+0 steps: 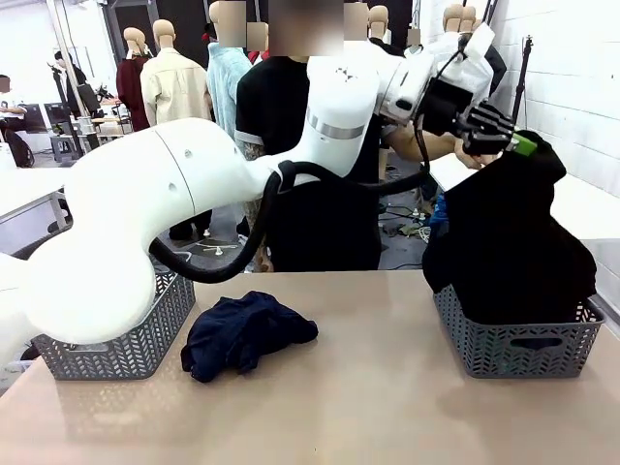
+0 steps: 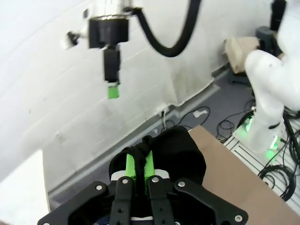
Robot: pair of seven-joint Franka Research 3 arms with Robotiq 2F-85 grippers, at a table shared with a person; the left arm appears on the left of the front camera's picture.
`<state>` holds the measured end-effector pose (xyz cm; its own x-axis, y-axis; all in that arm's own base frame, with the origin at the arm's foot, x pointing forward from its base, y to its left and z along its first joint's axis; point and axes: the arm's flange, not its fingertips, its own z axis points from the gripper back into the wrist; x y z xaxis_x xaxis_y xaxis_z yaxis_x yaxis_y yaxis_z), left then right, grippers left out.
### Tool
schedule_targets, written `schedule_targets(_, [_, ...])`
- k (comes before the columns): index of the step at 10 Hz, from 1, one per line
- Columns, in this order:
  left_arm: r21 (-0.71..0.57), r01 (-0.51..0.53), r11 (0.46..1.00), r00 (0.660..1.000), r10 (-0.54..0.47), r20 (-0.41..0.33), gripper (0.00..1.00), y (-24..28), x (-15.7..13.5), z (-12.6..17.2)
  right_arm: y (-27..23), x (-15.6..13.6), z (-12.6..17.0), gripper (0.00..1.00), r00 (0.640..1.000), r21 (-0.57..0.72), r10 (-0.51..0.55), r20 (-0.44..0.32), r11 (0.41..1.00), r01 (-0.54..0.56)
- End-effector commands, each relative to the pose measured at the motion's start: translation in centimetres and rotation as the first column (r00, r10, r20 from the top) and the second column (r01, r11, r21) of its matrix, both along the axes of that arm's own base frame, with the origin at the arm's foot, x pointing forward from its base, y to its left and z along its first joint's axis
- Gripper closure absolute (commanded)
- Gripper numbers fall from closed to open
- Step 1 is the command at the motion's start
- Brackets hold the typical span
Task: Sort the tops and bottoms.
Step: Sort the clothes according to human instructions.
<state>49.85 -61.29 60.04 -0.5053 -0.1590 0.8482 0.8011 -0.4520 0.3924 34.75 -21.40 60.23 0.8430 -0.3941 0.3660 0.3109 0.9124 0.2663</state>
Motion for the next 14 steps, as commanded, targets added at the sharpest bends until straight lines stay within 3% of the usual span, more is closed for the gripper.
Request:
schedule_targets(1, [-0.118,0.171,0.978,0.983,-0.178,-0.049,1.00,-12.1,14.0,5.3,-0.1,-0.1,0.0,0.00,1.000,-0.017,0.010,-0.013,1.000,-0.010])
schedule_targets(4, [-0.177,0.139,0.974,0.978,-0.164,-0.131,1.00,-16.9,19.1,0.2,-0.1,-0.1,0.0,0.00,1.000,-0.017,0.010,-0.013,1.000,-0.010])
schedule_targets(6, [-0.103,0.101,0.990,0.975,-0.119,-0.185,1.00,-19.6,20.9,-3.9,-0.1,-0.1,0.0,0.00,1.000,-0.017,0.010,-0.013,1.000,-0.010])
schedule_targets(9, [0.154,-0.081,0.985,0.965,0.116,-0.236,1.00,-19.9,23.2,-10.1,-0.1,-0.1,0.0,0.00,1.000,-0.017,0.010,-0.013,1.000,-0.010])
schedule_targets(11, [0.339,-0.089,0.937,0.934,0.197,-0.299,1.00,-20.0,23.7,-13.5,-0.1,-0.1,0.0,0.00,1.000,-0.017,0.010,-0.013,1.000,-0.010])
schedule_targets(14, [0.509,-0.020,0.861,0.882,0.254,-0.396,1.00,-19.6,22.8,-17.6,-0.1,-0.1,0.0,0.00,1.000,-0.017,0.010,-0.013,1.000,-0.010])
